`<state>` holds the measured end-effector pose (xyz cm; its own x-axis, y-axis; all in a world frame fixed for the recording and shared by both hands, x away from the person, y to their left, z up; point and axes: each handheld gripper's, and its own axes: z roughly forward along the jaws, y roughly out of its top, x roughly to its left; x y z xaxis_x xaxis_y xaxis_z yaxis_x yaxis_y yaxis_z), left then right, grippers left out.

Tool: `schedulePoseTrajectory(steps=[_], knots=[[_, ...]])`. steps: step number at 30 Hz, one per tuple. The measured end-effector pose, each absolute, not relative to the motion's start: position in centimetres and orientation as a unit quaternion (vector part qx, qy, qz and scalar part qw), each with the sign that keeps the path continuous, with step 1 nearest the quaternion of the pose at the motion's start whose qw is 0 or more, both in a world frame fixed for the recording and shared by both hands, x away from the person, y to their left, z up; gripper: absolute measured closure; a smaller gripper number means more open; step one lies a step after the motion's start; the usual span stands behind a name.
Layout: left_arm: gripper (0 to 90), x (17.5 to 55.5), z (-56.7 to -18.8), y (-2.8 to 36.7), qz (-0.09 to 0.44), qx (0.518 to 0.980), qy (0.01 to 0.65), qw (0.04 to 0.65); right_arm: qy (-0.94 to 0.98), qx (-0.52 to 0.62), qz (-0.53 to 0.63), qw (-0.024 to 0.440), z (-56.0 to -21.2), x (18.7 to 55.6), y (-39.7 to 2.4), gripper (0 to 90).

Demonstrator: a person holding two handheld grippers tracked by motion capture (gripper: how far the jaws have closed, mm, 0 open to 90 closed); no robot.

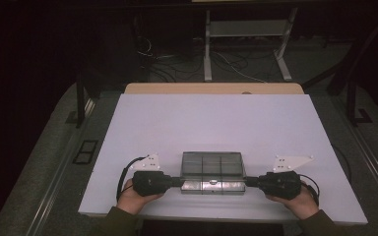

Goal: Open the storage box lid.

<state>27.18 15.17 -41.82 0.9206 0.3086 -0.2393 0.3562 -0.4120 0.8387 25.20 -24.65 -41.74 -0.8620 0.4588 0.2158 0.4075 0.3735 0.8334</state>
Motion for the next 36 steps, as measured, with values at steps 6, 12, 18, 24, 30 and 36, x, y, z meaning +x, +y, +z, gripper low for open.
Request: schedulePoseTrajectory(steps=[6,12,18,24,30,36], knots=[[89.1,27.2,-41.8,14.1,-0.028,0.844,0.184,0.503,0.825,0.261,0.500,0.028,-41.6,25.2,-24.8,89.1],[89.1,27.4,-41.9,13.3,-0.032,0.847,0.176,0.501,0.823,0.261,0.504,0.031,-41.4,25.1,-24.8,89.1],[89.1,27.6,-41.8,13.2,-0.026,0.843,0.177,0.507,0.821,0.262,0.507,0.032,-41.4,25.1,-25.0,89.1],[89.1,27.6,-41.6,13.2,-0.021,0.842,0.175,0.510,0.824,0.265,0.500,0.031,-41.8,24.9,-25.3,77.5],[89.1,28.0,-41.3,13.2,-0.017,0.839,0.173,0.515,0.817,0.285,0.499,0.042,-42.0,24.7,-25.9,55.7],[89.1,28.4,-41.1,13.1,-0.017,0.839,0.173,0.516,0.814,0.303,0.493,0.054,-42.4,24.9,-25.9,40.4]])
